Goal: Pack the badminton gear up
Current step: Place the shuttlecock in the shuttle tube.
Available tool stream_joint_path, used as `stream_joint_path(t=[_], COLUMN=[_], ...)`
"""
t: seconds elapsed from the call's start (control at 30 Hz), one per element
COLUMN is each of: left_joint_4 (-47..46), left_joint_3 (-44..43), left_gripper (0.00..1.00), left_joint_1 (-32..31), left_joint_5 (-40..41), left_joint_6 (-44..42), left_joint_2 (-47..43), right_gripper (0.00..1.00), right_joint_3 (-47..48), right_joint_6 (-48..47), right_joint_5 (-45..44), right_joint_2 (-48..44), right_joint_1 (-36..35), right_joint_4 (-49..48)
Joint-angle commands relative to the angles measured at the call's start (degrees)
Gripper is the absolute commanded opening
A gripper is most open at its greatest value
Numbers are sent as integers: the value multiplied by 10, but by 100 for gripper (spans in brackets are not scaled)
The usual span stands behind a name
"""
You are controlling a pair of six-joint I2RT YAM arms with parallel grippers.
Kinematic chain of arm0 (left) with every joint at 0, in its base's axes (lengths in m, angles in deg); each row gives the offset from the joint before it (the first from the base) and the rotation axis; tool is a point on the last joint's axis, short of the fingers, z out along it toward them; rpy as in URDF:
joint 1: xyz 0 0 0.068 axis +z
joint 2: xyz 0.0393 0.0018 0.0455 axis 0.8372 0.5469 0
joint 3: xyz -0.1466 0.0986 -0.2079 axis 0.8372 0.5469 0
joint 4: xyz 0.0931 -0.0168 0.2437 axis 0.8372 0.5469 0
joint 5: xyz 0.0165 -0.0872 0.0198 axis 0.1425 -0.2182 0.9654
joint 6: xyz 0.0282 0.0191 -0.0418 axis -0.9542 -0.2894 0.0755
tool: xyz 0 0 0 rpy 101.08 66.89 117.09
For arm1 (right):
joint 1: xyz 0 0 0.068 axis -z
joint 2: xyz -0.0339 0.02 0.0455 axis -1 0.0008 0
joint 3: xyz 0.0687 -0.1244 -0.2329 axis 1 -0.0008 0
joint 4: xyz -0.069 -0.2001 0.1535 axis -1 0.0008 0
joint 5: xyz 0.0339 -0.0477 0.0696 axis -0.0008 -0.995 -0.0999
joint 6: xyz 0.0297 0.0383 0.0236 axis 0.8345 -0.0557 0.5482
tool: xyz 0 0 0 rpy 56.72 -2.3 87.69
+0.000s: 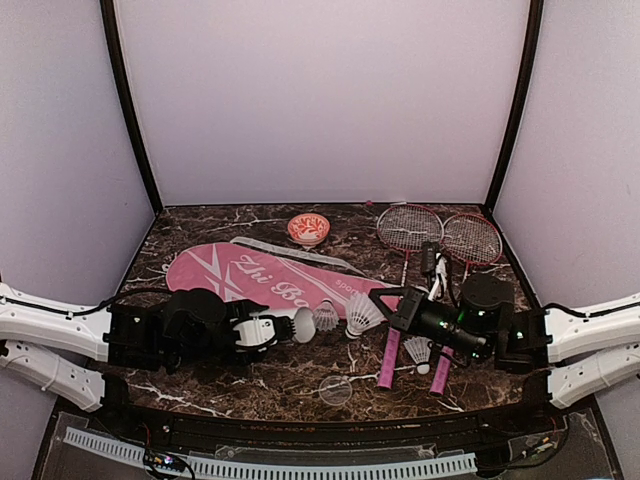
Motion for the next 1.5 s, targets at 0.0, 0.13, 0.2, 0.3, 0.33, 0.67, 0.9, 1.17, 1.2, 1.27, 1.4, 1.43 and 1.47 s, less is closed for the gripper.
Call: stream_joint_path(t=[0.0,0.13,0.2,0.3,0.33,0.67,0.9,1.17,1.2,1.27,1.4,1.43,1.47], left_joint_4=[-23,-16,-15,-13,-13,-10,-9,-8,-8,-8,-8,-8,-8], left_joint_3=[-8,-9,-9,-10,-10,-10,-11,-11,-11,-11,-11,-11,-11], left_gripper=[60,60,60,60,60,61,61,62,62,62,62,62,62], left_joint_1=[4,5,5,5,5,5,5,5,5,5,5,5,5], left_joint_5=[-14,-19,-20,-20,-19,-21,-23,-26,-27,-27,-28,-28,-28], left_joint_6=[15,16,17,17,17,16,18,18,18,19,19,19,19], left_joint_2=[-18,-16,-17,-18,-19,-22,-20,-17,-18,-17,-17,-17,-17], right_gripper=[0,0,0,0,0,0,0,0,0,0,0,0,0], right_joint_3=[-15,-18,-16,-16,-14,2,11,11,11,12,11,11,11], right_joint_6=[28,32,32,31,30,14,2,-15,-17,-19,-19,-18,-16], right_joint_5=[-39,-58,-64,-69,-68,-64,-61,-71,-72,-74,-77,-76,-76], right_joint_2=[3,17,27,43,47,76,103,127,129,135,152,156,160], right_joint_1=[-30,-49,-55,-62,-63,-72,-85,-97,-98,-98,-99,-99,-100], right_joint_4=[-58,-88,-103,-128,-132,-183,-233,-289,-294,-297,-295,-295,-295])
